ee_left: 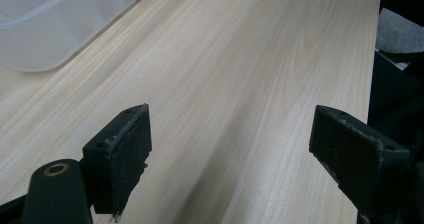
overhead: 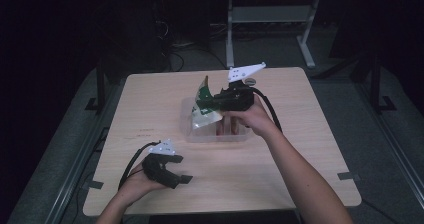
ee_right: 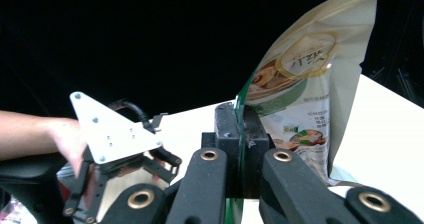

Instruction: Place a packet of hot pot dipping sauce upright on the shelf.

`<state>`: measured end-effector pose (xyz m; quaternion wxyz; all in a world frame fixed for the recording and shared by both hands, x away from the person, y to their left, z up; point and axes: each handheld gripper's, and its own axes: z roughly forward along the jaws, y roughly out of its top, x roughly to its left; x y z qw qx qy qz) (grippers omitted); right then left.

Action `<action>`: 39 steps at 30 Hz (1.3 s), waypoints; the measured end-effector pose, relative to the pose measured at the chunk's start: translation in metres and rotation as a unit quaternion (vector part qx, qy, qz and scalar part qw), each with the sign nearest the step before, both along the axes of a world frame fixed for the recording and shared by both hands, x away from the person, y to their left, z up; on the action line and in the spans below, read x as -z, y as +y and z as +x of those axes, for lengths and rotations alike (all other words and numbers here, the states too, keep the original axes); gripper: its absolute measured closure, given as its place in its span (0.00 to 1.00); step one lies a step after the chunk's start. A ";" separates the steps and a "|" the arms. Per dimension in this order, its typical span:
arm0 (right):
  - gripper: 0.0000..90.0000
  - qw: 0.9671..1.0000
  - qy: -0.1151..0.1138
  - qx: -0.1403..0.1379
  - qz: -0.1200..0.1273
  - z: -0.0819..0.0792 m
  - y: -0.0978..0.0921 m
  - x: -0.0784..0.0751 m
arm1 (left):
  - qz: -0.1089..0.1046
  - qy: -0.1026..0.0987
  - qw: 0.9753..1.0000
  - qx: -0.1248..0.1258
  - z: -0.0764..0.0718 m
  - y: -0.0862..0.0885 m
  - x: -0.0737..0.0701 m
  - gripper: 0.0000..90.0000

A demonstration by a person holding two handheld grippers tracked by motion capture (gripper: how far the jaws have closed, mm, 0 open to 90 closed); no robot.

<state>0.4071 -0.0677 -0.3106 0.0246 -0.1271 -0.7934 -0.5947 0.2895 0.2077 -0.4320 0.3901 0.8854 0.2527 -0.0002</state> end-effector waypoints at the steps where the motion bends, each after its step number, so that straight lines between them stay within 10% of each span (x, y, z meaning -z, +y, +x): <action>1: 1.00 1.000 0.000 0.001 -0.001 0.002 0.001 0.000 | 0.000 -0.001 1.000 0.000 0.000 0.000 0.000 0.19; 39: 1.00 0.998 0.023 0.036 -0.049 0.034 0.030 0.017 | -0.006 0.000 1.000 -0.003 0.004 0.004 0.001 0.19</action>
